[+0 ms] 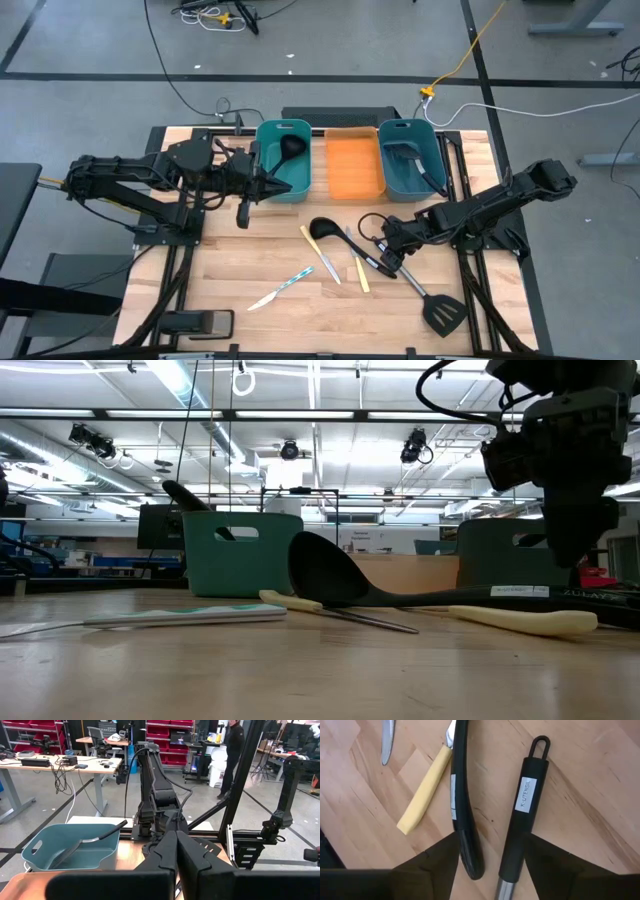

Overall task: Pick & Place Kitchen Items
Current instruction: Put the black spatula into the blue bin

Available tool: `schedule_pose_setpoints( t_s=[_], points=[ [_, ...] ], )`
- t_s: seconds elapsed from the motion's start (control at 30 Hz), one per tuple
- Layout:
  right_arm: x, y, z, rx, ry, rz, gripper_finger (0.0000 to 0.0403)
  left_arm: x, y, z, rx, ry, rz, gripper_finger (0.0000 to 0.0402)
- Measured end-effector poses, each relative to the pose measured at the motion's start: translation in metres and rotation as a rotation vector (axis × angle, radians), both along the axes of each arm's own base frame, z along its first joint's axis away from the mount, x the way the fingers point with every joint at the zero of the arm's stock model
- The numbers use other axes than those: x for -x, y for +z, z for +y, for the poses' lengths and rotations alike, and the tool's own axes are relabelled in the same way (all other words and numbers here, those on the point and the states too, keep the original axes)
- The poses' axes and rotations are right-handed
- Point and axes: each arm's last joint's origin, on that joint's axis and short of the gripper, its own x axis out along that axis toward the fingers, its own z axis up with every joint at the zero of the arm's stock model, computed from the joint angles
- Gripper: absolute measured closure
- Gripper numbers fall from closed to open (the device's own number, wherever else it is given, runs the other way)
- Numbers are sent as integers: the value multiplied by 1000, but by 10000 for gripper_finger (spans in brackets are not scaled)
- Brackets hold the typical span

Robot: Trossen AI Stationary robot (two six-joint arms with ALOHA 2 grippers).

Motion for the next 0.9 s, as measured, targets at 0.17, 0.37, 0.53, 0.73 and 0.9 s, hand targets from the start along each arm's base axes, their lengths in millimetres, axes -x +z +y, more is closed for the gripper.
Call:
schedule_pose_setpoints(
  t_s=[0.17, 0.37, 0.53, 0.73, 0.9],
  points=[
    [0, 0, 0, 2, 2, 2, 183, 0, 0, 0, 0, 0, 0, 393],
    [0, 0, 0, 9, 22, -2, 192, 0, 0, 0, 0, 0, 0, 392],
    [1, -1, -2, 18, 21, 6, 193, 0, 0, 0, 0, 1, 0, 397],
    [-1, -6, -6, 47, 42, 33, 193, 0, 0, 1, 0, 7, 0, 386],
    [-6, -20, -6, 63, 66, 90, 192, 0, 0, 2, 2, 12, 0, 395]
  ],
)
